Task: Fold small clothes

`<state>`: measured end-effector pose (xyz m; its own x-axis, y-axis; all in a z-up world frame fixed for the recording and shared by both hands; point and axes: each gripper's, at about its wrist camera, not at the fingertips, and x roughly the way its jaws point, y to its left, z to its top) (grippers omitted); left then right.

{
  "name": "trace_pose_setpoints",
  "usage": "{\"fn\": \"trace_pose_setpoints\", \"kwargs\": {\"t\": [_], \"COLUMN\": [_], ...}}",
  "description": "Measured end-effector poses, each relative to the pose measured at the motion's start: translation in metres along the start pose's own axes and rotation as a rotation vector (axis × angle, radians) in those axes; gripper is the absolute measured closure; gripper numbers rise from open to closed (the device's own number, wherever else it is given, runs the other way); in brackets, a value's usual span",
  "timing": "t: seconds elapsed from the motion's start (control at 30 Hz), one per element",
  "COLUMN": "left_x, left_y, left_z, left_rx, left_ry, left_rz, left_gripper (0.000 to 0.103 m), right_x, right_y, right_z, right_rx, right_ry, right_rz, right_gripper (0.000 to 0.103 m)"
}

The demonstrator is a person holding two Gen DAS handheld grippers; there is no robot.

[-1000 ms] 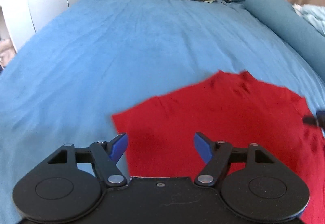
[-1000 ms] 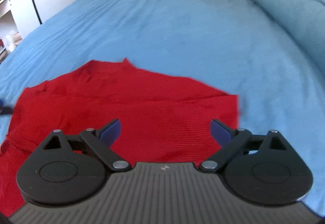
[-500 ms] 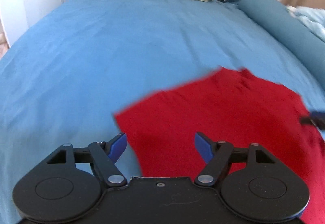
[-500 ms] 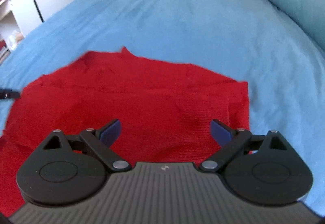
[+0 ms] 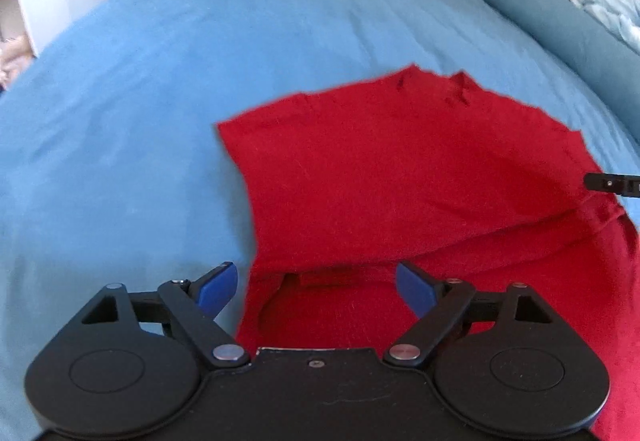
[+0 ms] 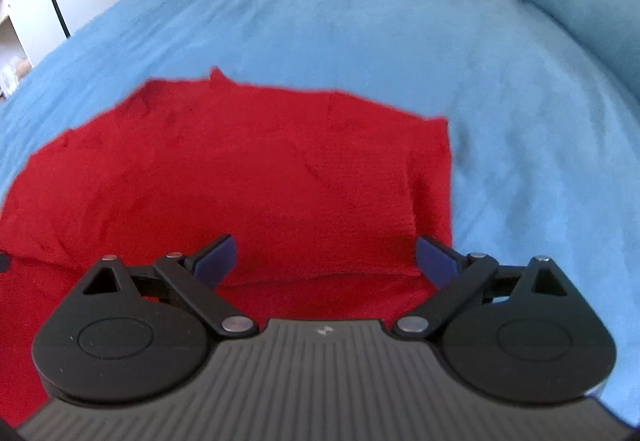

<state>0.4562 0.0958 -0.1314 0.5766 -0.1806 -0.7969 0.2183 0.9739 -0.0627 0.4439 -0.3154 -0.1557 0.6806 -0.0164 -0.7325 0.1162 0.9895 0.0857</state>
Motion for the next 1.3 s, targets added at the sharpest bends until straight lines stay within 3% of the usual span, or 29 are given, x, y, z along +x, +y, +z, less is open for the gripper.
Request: {"fn": "trace_pose_setpoints", "kwargs": {"t": [0.23,0.43,0.57,0.77,1.0,1.17,1.3], "left_x": [-0.099,-0.147,-0.166,-0.181,-0.182,-0.191,-0.191], "left_y": [-0.018,-0.026,-0.029,-0.037,-0.047,-0.058,-0.057], "left_z": [-0.018,-0.042,-0.068,-0.131,-0.201,-0.230,-0.247], "left_rx": [-0.010,-0.010,-0.014,-0.001,-0.027,-0.040,-0.076], "left_ry": [-0.107,-0.146,-0.156,-0.163,-0.200,-0.212,-0.175], "left_rz": [0.066,0.058,0.036,0.059,0.070,0.069,0.084], "left_gripper": [0.013,0.013,0.013,0.013,0.016,0.020,0.025], "right_x": [-0.112,-0.201,-0.242,-0.272,-0.273,-0.280,-0.288], "right_y": [-0.017,-0.025,-0.031,-0.043,-0.038,-0.023,-0.015], "right_z": [-0.002,-0.025,-0.062,-0.133,-0.215,-0.250,-0.266], "right_rx": [0.043,0.058,0.061,0.062,0.031,0.034,0.040], "right_ry": [-0.158,-0.214,-0.240,-0.225,-0.215,-0.189,-0.108], "right_rz": [0.030,-0.001,0.005,0.054,0.088,0.082,0.069], "right_gripper": [0.000,0.000,0.000,0.000,0.000,0.000,0.000]}}
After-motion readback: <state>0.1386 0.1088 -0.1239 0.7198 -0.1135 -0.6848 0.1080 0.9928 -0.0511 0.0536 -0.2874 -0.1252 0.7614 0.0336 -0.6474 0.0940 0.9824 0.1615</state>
